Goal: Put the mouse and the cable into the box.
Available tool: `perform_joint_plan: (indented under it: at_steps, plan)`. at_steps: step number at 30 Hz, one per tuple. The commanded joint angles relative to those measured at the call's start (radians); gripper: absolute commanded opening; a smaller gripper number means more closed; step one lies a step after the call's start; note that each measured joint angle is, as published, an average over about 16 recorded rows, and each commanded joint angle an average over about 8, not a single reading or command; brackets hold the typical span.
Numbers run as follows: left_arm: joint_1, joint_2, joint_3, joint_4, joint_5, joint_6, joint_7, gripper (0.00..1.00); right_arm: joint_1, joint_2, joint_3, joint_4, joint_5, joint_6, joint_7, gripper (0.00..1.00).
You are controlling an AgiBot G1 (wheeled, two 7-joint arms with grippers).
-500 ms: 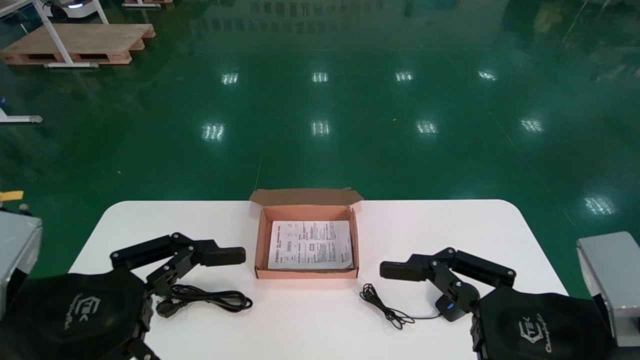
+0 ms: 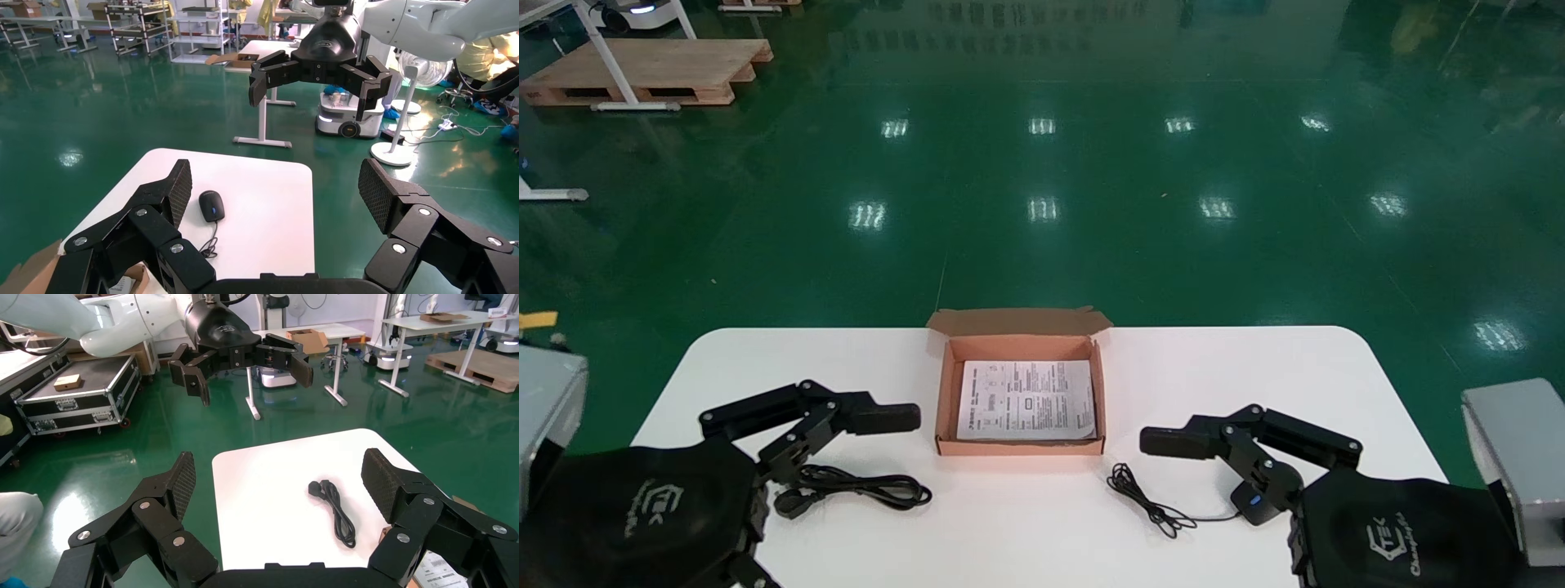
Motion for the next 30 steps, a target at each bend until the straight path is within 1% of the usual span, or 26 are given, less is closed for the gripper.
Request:
perform_joint_plan:
  at_steps: [1,30]
  plan:
    - [0.000,0.000,0.000,0.000,0.000,0.000,0.000,1.00,0.000,0.000,0.000,0.000,0.000,0.000,0.000,1.00]
    - [0.000,0.000,0.000,0.000,0.000,0.000,0.000,1.00,0.000,0.000,0.000,0.000,0.000,0.000,0.000,1.00]
